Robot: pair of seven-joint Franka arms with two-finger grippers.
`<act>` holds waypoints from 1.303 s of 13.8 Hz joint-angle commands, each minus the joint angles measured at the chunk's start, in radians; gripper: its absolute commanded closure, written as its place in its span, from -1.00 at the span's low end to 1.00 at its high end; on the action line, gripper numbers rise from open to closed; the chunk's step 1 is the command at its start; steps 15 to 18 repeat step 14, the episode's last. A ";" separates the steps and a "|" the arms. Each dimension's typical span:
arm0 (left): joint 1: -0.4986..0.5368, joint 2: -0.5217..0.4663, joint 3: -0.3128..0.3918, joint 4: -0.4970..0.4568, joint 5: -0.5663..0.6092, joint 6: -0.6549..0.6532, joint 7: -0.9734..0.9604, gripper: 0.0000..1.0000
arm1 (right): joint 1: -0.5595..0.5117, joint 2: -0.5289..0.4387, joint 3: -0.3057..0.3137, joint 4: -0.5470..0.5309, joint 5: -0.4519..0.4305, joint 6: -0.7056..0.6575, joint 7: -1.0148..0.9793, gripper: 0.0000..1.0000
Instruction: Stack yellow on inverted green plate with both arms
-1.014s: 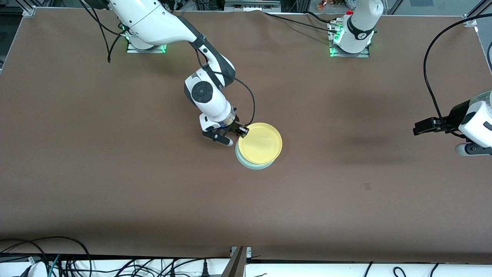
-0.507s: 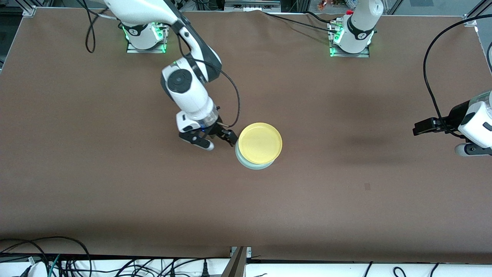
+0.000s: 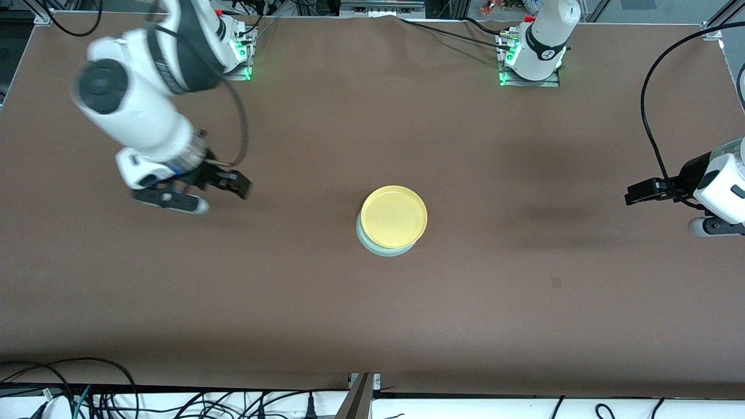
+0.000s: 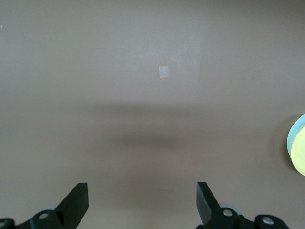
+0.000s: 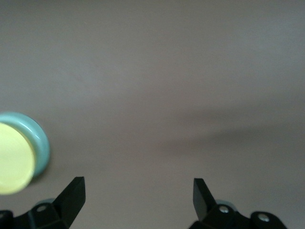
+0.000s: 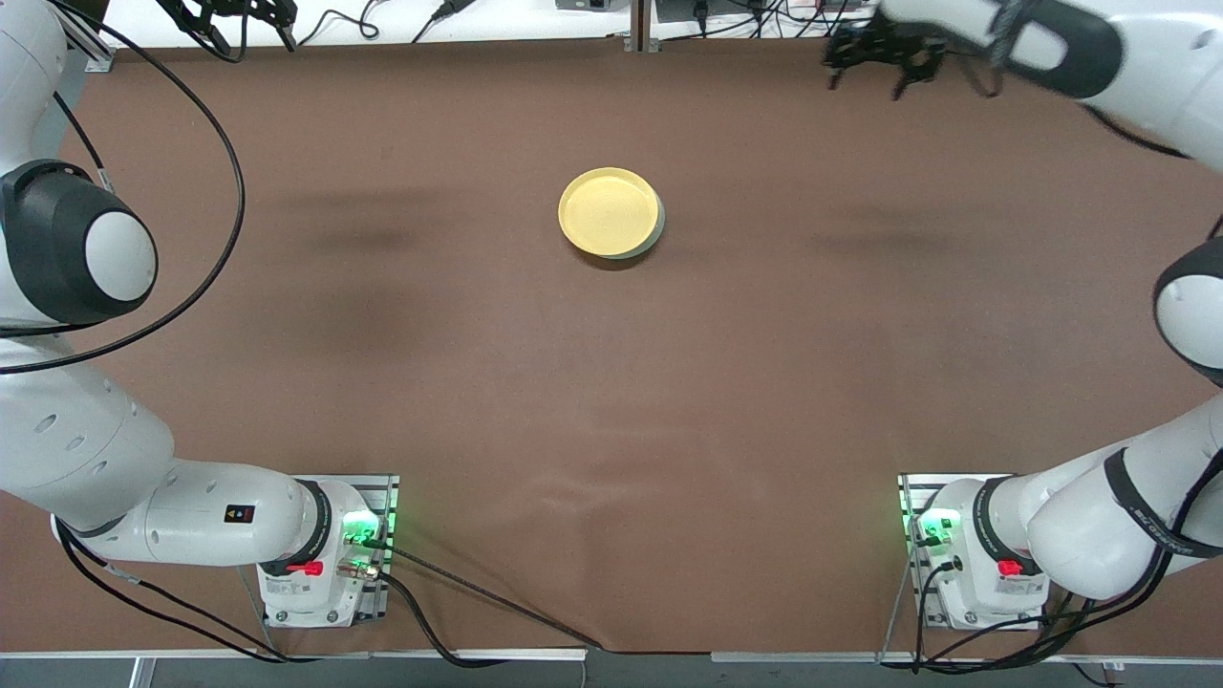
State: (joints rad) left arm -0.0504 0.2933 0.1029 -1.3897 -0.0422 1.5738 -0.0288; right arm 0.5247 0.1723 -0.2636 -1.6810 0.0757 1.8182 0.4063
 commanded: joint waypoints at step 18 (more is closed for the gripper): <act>0.000 -0.002 0.004 0.001 -0.024 -0.001 0.006 -1.00 | -0.557 -0.221 0.317 -0.031 -0.099 -0.168 -0.339 -1.00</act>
